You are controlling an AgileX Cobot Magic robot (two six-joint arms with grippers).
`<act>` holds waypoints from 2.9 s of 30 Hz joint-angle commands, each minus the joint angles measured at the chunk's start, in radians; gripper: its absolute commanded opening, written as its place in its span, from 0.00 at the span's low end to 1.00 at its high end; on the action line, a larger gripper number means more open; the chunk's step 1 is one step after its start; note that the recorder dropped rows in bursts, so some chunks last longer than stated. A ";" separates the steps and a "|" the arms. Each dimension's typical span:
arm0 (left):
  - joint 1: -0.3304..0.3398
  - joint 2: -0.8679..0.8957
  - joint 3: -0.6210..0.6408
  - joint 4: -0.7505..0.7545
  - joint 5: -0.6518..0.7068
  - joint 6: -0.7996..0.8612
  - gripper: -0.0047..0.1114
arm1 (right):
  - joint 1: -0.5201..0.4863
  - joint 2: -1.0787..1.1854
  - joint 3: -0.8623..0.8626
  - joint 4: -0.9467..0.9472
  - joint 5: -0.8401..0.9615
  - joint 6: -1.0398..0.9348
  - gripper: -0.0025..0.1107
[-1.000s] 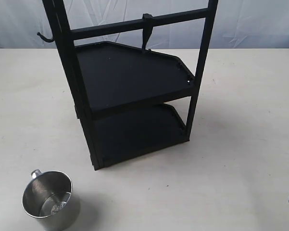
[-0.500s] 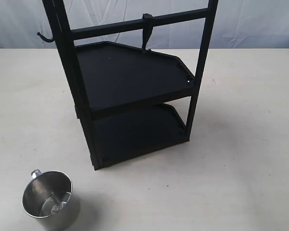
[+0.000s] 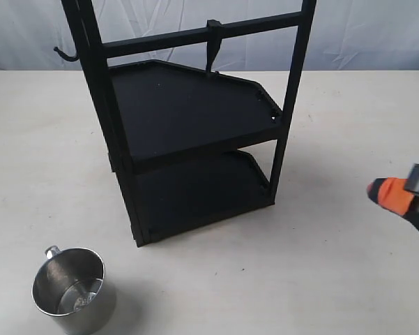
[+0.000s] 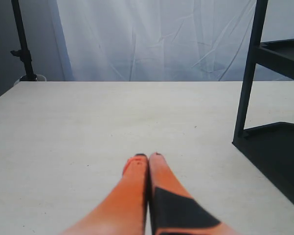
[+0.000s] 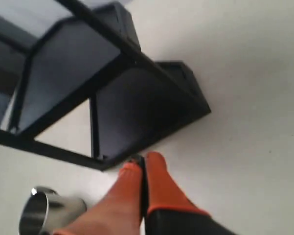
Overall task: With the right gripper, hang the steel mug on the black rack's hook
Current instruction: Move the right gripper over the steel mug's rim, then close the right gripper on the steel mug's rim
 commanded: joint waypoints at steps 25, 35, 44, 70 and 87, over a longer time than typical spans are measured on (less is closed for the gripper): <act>0.003 0.004 0.005 -0.007 -0.007 -0.002 0.04 | 0.928 0.886 -0.467 -0.336 -0.204 0.469 0.01; 0.003 0.004 0.005 -0.007 -0.007 -0.002 0.04 | 0.985 0.974 -0.540 -0.298 -0.227 0.469 0.17; 0.003 0.004 0.005 -0.007 -0.007 -0.002 0.04 | 0.985 1.058 -0.540 -0.139 -0.312 0.471 0.47; 0.003 0.004 0.005 -0.007 -0.007 -0.002 0.04 | 0.988 1.180 -0.556 -0.015 -0.520 0.471 0.47; 0.003 0.004 0.005 -0.007 -0.007 -0.002 0.04 | 1.013 1.237 -0.594 -0.005 -0.520 0.471 0.21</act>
